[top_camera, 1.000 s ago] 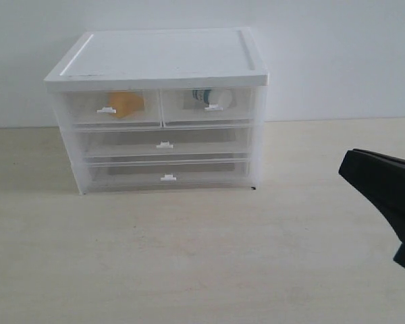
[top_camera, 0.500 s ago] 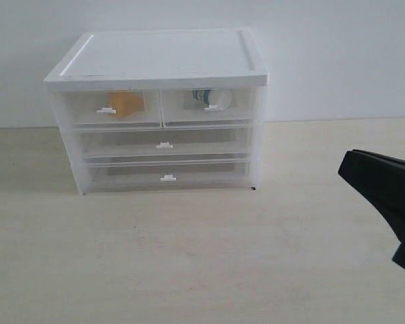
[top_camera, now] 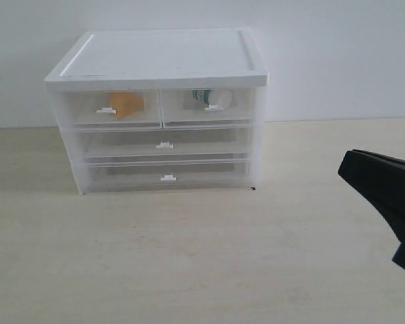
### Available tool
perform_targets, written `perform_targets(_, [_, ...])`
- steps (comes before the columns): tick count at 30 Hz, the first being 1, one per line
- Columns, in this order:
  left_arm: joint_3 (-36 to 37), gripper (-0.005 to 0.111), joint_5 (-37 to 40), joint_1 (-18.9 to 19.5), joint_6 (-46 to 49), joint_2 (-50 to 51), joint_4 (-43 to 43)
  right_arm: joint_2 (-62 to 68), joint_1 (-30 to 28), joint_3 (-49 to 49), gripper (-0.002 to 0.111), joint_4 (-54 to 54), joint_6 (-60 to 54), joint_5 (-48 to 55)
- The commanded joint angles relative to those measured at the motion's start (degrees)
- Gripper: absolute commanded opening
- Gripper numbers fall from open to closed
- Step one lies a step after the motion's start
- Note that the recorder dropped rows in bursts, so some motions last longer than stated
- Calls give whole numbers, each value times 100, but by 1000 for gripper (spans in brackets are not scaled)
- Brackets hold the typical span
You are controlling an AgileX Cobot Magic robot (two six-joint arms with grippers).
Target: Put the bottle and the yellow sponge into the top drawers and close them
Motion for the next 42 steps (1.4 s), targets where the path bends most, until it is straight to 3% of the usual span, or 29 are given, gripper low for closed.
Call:
perform_targets(1, [30,4,702,18,-1108,-14,1130,-43,7,1,0,1,-11,-37])
perform_targets(7, [30,4,2132,18,-973,-14,1614,-43,7,1,0,1,-11,-37])
perform_targets(42, [30,4,2108,18,-997,-14,1603,-43,7,1,0,1,-11,-37])
